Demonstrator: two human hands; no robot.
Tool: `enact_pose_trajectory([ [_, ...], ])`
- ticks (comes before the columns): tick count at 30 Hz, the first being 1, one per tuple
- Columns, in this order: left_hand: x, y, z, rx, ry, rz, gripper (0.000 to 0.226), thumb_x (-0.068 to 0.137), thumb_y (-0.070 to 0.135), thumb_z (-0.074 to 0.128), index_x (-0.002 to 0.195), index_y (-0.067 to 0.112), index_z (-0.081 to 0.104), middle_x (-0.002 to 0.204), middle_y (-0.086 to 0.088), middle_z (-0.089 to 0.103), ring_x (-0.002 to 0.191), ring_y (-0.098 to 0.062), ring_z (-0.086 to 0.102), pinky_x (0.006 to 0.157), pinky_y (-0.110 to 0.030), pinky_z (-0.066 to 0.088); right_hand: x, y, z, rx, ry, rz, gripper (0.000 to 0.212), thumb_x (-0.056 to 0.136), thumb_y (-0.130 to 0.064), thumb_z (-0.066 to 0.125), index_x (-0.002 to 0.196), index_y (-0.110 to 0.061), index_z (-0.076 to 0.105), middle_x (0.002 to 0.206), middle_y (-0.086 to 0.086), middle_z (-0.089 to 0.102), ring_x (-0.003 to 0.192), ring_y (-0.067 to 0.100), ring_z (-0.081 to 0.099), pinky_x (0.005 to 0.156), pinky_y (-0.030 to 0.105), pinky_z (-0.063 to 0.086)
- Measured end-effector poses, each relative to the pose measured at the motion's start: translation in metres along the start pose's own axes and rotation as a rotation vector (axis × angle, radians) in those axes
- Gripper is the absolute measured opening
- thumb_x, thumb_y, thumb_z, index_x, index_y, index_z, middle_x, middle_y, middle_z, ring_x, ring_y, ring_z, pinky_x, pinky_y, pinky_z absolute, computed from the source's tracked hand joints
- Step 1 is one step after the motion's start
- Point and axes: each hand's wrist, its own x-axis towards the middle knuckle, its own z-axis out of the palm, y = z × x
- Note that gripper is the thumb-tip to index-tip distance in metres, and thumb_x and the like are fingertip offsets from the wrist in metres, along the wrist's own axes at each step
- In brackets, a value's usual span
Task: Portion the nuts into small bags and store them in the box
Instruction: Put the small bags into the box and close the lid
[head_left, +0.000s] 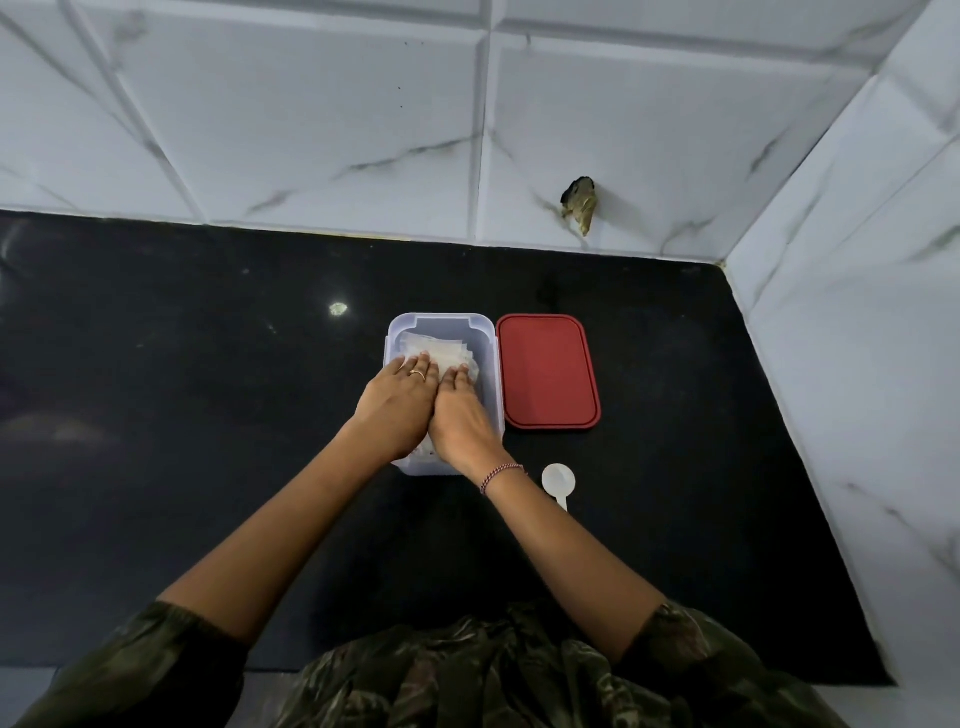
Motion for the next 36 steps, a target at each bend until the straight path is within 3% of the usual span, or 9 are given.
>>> enact_pose_trajectory([
  [2, -0.001, 0.002, -0.004, -0.099, 0.024, -0.011, 0.059, 0.101, 0.022, 0.037, 0.153, 0.006, 0.013, 0.160, -0.013, 0.014, 0.148, -0.021, 0.015, 0.120, -0.035, 0.009, -0.003, 0.001, -0.004, 0.056, 0.069, -0.018, 0.056, 0.102, -0.011, 0.028, 0.148, 0.000, -0.003, 0.158, 0.014, -0.005, 0.146, 0.022, -0.003, 0.119, 0.033, 0.005],
  [7, -0.004, 0.012, -0.040, -0.534, 0.228, -0.135, 0.056, 0.093, 0.011, 0.052, 0.145, 0.004, 0.032, 0.152, -0.014, 0.032, 0.137, -0.026, 0.035, 0.108, -0.033, 0.031, -0.015, 0.015, -0.044, 0.133, 0.429, -0.147, 0.042, 0.100, -0.013, 0.038, 0.141, -0.005, 0.037, 0.140, 0.012, 0.045, 0.127, 0.024, 0.044, 0.102, 0.026, 0.034],
  [9, 0.003, 0.026, -0.051, -0.693, 0.394, -0.168, 0.043, 0.091, 0.002, 0.047, 0.134, 0.004, 0.048, 0.138, -0.014, 0.048, 0.126, -0.026, 0.045, 0.102, -0.031, 0.034, -0.014, 0.028, -0.065, 0.186, 0.528, -0.128, 0.037, 0.099, -0.013, 0.041, 0.135, -0.005, 0.048, 0.131, 0.013, 0.056, 0.120, 0.025, 0.052, 0.097, 0.028, 0.038],
  [12, 0.016, 0.059, -0.061, -1.032, 0.442, -0.155, 0.038, 0.087, -0.002, 0.045, 0.123, 0.003, 0.057, 0.120, -0.017, 0.058, 0.112, -0.029, 0.054, 0.097, -0.035, 0.041, -0.007, 0.056, -0.087, 0.190, 0.631, -0.063, 0.033, 0.097, -0.012, 0.043, 0.125, -0.004, 0.058, 0.126, 0.014, 0.060, 0.117, 0.026, 0.055, 0.097, 0.025, 0.036],
  [18, 0.038, 0.123, -0.060, -1.498, 0.165, -0.340, 0.041, 0.093, 0.008, 0.047, 0.134, 0.004, 0.047, 0.126, -0.006, 0.053, 0.121, -0.022, 0.050, 0.090, -0.022, 0.038, 0.004, 0.115, -0.090, 0.074, 0.544, 0.141, 0.035, 0.097, -0.015, 0.044, 0.126, -0.001, 0.055, 0.125, 0.020, 0.053, 0.114, 0.034, 0.053, 0.098, 0.038, 0.041],
  [20, 0.041, 0.140, -0.048, -1.571, 0.068, -0.400, 0.044, 0.090, 0.016, 0.050, 0.131, 0.002, 0.045, 0.130, -0.007, 0.050, 0.126, -0.026, 0.047, 0.098, -0.026, 0.039, 0.006, 0.126, -0.085, 0.044, 0.495, 0.198, 0.037, 0.097, -0.018, 0.044, 0.129, -0.001, 0.052, 0.130, 0.019, 0.049, 0.116, 0.033, 0.050, 0.098, 0.038, 0.042],
  [22, 0.044, 0.151, -0.036, -1.545, -0.007, -0.471, 0.054, 0.086, 0.025, 0.050, 0.133, 0.000, 0.040, 0.148, -0.022, 0.033, 0.140, -0.035, 0.028, 0.114, -0.041, 0.028, 0.006, 0.132, -0.079, 0.018, 0.455, 0.242, 0.038, 0.098, -0.019, 0.044, 0.130, 0.000, 0.050, 0.133, 0.019, 0.045, 0.119, 0.032, 0.046, 0.097, 0.037, 0.040],
  [25, 0.044, 0.154, -0.030, -1.460, -0.043, -0.591, 0.062, 0.096, 0.022, 0.049, 0.145, -0.001, 0.020, 0.157, -0.026, -0.002, 0.147, -0.035, -0.001, 0.118, -0.040, 0.007, 0.006, 0.139, -0.070, -0.027, 0.406, 0.284, 0.036, 0.098, -0.021, 0.044, 0.126, 0.000, 0.051, 0.132, 0.018, 0.042, 0.119, 0.032, 0.042, 0.096, 0.036, 0.039],
  [36, 0.049, 0.155, -0.020, -1.587, 0.013, -0.702, 0.059, 0.090, 0.023, 0.056, 0.140, 0.007, 0.028, 0.142, -0.015, 0.031, 0.130, -0.031, 0.030, 0.107, -0.036, 0.033, 0.010, 0.154, -0.059, 0.068, 0.374, 0.391, 0.035, 0.098, -0.018, 0.046, 0.125, 0.002, 0.051, 0.130, 0.020, 0.041, 0.114, 0.033, 0.047, 0.094, 0.037, 0.041],
])
